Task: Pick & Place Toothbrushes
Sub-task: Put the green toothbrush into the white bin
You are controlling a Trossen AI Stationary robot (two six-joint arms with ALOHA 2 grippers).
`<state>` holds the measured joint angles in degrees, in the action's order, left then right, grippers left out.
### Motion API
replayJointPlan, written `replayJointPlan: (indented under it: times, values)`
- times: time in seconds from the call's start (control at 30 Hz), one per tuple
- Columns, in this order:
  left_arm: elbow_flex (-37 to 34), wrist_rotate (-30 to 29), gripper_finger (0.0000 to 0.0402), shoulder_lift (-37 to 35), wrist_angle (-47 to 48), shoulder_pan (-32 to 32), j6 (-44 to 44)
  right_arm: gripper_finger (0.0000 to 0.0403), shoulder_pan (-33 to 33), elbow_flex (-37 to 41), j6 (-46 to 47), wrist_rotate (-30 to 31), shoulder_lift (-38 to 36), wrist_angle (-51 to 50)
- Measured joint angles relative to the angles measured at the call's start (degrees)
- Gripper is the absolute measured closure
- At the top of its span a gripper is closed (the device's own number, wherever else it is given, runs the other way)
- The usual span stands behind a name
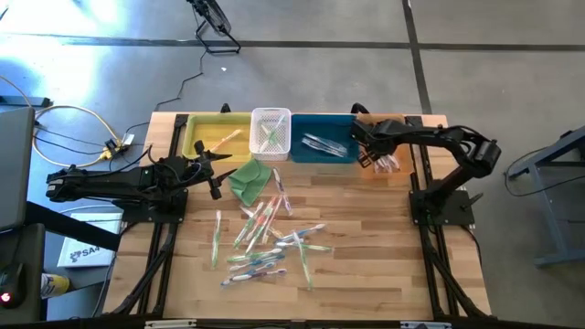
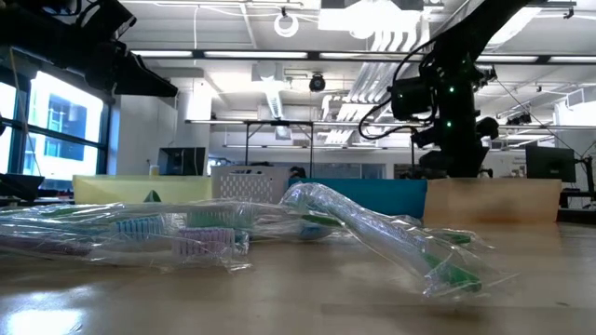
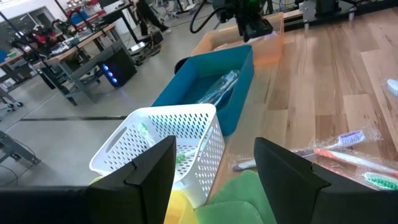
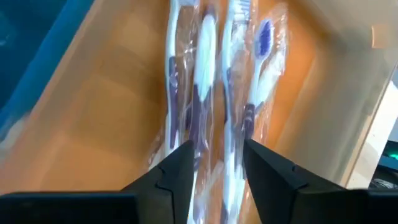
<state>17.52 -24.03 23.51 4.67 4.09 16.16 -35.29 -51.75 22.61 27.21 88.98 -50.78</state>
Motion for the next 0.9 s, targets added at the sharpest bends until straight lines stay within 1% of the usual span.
replayJointPlan:
  times: [0.07,0.23,0.43,0.53,0.63,0.73,0.9]
  values:
    - [0.00,0.00,0.0190,0.00,-0.01,0.00,0.00,0.0289,0.55,0.00,-0.02,-1.83,-1.09,-0.58]
    - [0.00,0.00,0.0190,0.00,-0.02,0.00,0.00,0.0327,3.25,-0.02,0.15,-8.68,-4.88,-0.03]
    - [0.00,0.00,0.0190,0.00,-0.04,0.00,0.00,0.0368,8.94,-0.04,-0.13,-11.11,-10.57,3.19]
    - [0.00,0.00,0.0190,0.00,-0.04,0.00,0.00,0.0384,12.09,-0.07,-2.14,-13.33,-13.27,7.42]
    - [0.00,0.00,0.0190,0.00,-0.08,0.00,-0.01,0.0396,14.90,-0.07,-6.99,-17.64,-15.20,12.04]
    - [0.00,0.00,0.0190,0.00,-0.07,0.00,-0.02,0.0399,17.53,-0.07,-10.44,-21.60,-15.42,18.85]
    - [0.00,0.00,0.0190,0.00,-0.07,0.00,-0.04,0.0396,20.67,-0.11,-10.38,-26.61,-14.16,30.65]
